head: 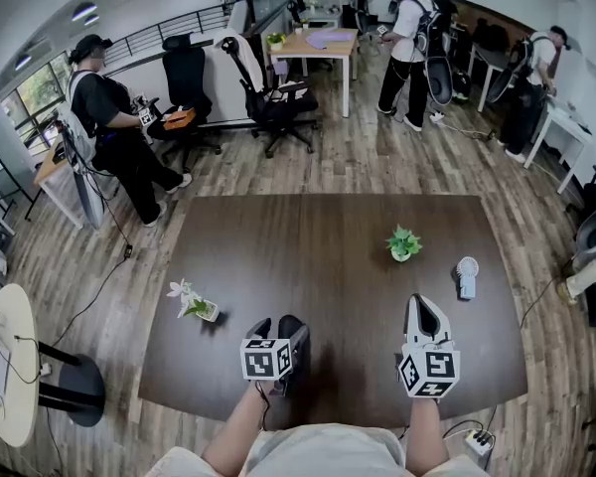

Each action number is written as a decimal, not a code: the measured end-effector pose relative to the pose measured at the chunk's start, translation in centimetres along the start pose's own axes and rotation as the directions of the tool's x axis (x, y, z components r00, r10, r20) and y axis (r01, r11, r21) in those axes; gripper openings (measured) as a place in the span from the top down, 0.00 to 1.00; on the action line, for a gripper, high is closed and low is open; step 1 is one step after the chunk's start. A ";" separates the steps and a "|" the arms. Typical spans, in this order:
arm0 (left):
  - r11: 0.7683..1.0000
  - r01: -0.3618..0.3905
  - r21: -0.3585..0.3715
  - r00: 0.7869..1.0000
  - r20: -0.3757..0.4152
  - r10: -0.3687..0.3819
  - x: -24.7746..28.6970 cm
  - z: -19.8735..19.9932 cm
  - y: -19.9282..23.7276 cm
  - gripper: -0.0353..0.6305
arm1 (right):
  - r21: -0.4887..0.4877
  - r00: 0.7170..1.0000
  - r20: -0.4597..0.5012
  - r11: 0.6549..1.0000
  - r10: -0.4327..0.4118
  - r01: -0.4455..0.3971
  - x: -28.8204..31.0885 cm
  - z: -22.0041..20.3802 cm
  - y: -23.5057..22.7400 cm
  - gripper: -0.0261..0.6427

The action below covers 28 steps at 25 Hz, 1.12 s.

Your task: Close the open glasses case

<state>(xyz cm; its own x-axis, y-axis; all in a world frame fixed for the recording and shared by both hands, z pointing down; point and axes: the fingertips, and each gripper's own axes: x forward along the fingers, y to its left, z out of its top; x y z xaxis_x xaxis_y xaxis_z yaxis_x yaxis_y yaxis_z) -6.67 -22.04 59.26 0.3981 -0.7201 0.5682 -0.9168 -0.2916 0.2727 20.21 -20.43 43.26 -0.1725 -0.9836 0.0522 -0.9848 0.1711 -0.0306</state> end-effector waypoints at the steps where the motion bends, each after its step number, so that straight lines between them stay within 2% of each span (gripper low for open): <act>1: 1.000 -0.003 0.012 0.999 0.035 0.003 -0.6 1.0 -0.2 0.35 | -0.002 1.000 0.002 1.000 0.000 0.000 0.0 0.1 0.0 0.96; 4: 0.998 -0.019 0.055 0.987 0.163 0.010 -2.7 4.4 -0.7 0.38 | -0.010 1.000 0.016 1.000 -0.004 0.004 -0.1 0.7 0.0 0.96; 6: 0.995 -0.045 0.089 0.962 0.274 0.019 -4.5 7.0 -1.1 0.40 | -0.022 1.000 0.030 1.000 -0.006 0.006 -0.2 1.2 -0.1 0.96; 7: 0.992 -0.073 0.105 0.940 0.340 0.033 -5.5 8.4 -1.2 0.42 | -0.029 0.999 0.037 1.000 -0.006 0.007 -0.2 1.5 -0.1 0.96; 9: 0.981 -0.143 0.133 0.880 0.470 0.064 -7.6 10.9 -1.3 0.45 | -0.041 0.999 0.052 0.999 -0.006 0.009 -0.2 2.0 -0.2 0.96; 11: 0.969 -0.184 0.164 0.825 0.562 0.062 -9.6 12.8 -1.6 0.46 | -0.046 0.998 0.067 0.999 -0.005 0.008 -0.4 2.7 -0.2 0.96; 13: 0.962 -0.188 0.199 0.793 0.609 0.029 -10.8 14.0 -2.3 0.46 | -0.053 0.997 0.083 0.999 -0.007 0.011 -0.6 3.2 -0.3 0.96; 15: 0.954 -0.192 0.231 0.783 0.621 0.007 -11.3 14.5 -2.7 0.46 | -0.060 0.996 0.093 0.998 -0.009 0.015 -0.5 3.5 -0.3 0.96; 17: 0.949 -0.196 0.245 0.786 0.618 0.003 -11.3 14.5 -2.8 0.46 | -0.064 0.996 0.094 0.998 -0.008 0.014 -0.5 3.6 -0.2 0.96; 21: 0.959 -0.172 0.226 0.792 0.610 -0.001 -11.1 14.1 -3.1 0.51 | -0.068 0.996 0.088 0.998 -0.001 0.007 -0.5 3.4 0.0 0.96; 25: 0.959 -0.169 0.228 0.789 0.615 -0.006 -11.0 13.8 -3.3 0.66 | -0.069 0.997 0.082 0.998 -0.001 0.007 -0.5 3.1 0.1 0.96; 28: 0.959 -0.163 0.233 0.776 0.630 -0.021 -11.3 14.0 -3.6 0.80 | -0.068 0.997 0.082 0.998 -0.003 0.009 -0.5 3.1 0.0 0.96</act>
<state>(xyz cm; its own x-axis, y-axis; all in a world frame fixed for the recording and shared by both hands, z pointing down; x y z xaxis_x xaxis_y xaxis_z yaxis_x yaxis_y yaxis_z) -8.30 -21.66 40.94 0.3086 -0.9497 -0.0534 -0.9512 -0.3084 -0.0122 20.36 -20.14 40.15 -0.1668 -0.9855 -0.0298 -0.9855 0.1656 0.0379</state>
